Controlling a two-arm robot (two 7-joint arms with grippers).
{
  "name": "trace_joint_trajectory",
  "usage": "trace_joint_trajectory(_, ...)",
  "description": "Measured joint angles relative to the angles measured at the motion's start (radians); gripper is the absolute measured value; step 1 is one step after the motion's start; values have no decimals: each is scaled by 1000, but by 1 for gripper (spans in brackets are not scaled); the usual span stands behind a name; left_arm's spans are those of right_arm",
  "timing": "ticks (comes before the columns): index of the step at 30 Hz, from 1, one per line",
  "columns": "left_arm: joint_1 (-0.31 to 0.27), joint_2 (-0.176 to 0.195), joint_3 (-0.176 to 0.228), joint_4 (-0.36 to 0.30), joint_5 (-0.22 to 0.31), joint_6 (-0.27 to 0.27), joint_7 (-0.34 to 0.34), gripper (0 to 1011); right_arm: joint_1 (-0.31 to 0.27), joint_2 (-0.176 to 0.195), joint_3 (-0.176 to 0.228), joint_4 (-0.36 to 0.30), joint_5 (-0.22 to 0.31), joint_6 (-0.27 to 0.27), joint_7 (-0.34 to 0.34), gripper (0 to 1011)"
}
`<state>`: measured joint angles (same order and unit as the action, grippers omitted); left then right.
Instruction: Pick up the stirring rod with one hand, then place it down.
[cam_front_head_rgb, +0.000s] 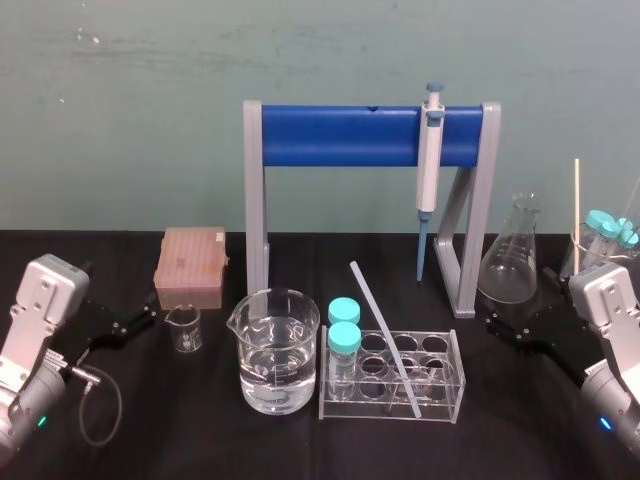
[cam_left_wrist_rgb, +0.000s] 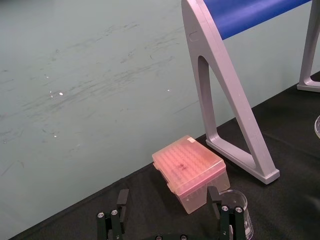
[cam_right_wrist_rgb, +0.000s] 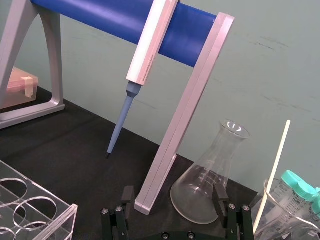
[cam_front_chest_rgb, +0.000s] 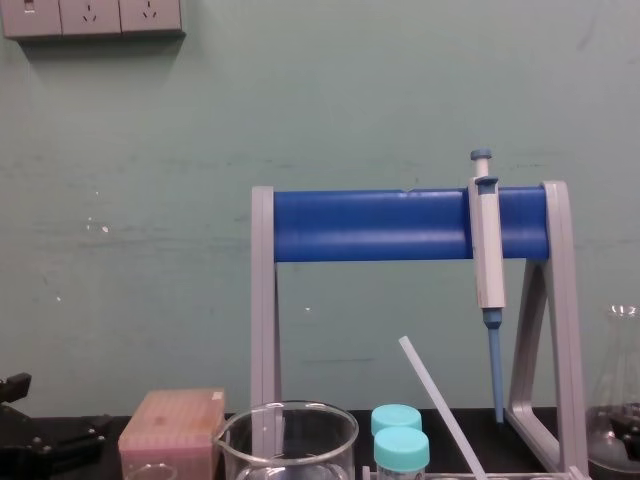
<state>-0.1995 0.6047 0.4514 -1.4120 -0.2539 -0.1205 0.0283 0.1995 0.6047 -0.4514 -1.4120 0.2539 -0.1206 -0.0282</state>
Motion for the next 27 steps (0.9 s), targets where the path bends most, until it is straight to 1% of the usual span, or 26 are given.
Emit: trace_joint_trajectory(27, 0, 0, 0, 0, 0, 0, 0, 1000, 0, 0, 0, 0, 0, 0, 0, 1000)
